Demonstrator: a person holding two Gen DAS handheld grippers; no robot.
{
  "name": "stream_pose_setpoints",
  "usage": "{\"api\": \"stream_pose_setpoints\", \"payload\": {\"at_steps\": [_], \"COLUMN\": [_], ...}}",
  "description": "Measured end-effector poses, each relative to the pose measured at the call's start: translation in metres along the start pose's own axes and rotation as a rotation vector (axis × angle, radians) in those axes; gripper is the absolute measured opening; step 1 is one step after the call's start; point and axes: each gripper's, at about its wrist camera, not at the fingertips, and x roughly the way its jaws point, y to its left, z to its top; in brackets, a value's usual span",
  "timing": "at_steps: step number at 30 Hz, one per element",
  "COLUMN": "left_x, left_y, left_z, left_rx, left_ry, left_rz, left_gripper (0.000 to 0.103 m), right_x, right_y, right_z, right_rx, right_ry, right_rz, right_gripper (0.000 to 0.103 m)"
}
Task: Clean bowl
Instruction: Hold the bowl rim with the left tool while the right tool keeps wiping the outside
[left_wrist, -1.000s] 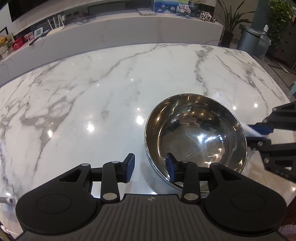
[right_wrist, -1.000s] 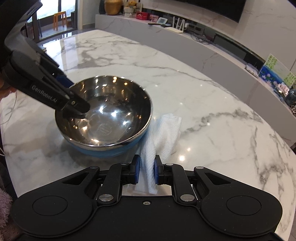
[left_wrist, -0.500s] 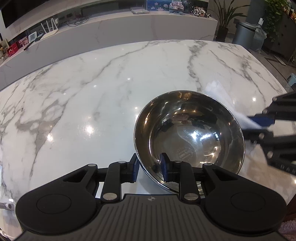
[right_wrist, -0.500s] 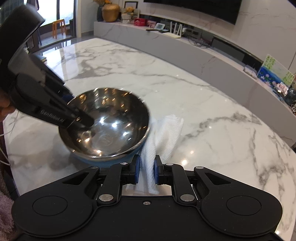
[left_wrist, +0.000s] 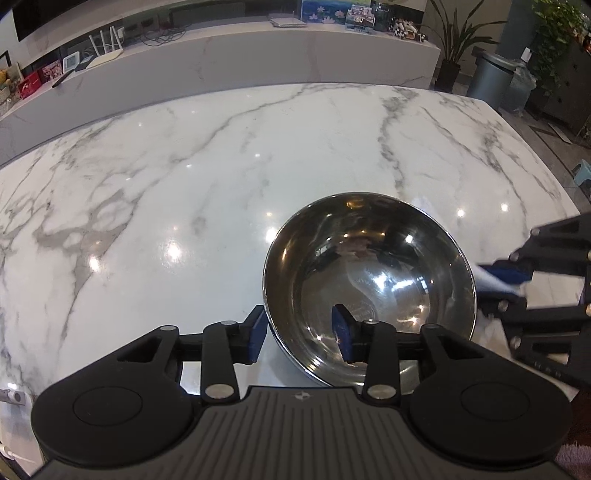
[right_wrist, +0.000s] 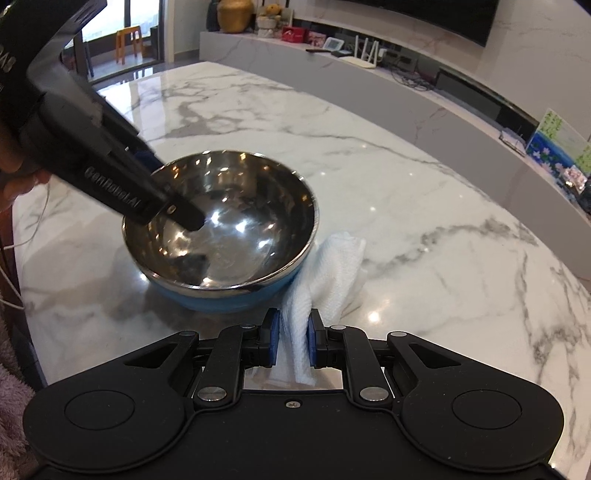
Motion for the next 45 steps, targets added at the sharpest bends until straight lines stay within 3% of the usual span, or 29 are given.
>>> {"api": "stream_pose_setpoints", "payload": {"at_steps": [6, 17, 22, 29, 45], "left_x": [0.003, 0.008, 0.007, 0.003, 0.009], "left_y": [0.001, -0.004, 0.001, -0.001, -0.007], "left_z": [0.001, 0.007, 0.005, 0.003, 0.004], "left_rx": [0.002, 0.016, -0.003, 0.013, 0.032], "left_ry": [-0.005, -0.01, 0.019, 0.054, 0.009], "left_rz": [0.018, 0.019, -0.007, -0.027, 0.015], "left_gripper": [0.021, 0.019, 0.032, 0.032, 0.017], "right_x": [-0.006, -0.007, -0.002, 0.005, -0.005], "right_y": [-0.007, -0.008, -0.005, -0.001, -0.009], "right_z": [0.004, 0.004, -0.001, -0.004, -0.001], "right_rx": [0.017, 0.015, 0.01, 0.002, 0.009], "right_ry": [-0.025, -0.017, 0.003, 0.028, -0.001], "right_rz": [-0.021, -0.022, -0.012, -0.002, -0.039], "right_gripper": [0.013, 0.013, 0.013, 0.013, 0.013]}}
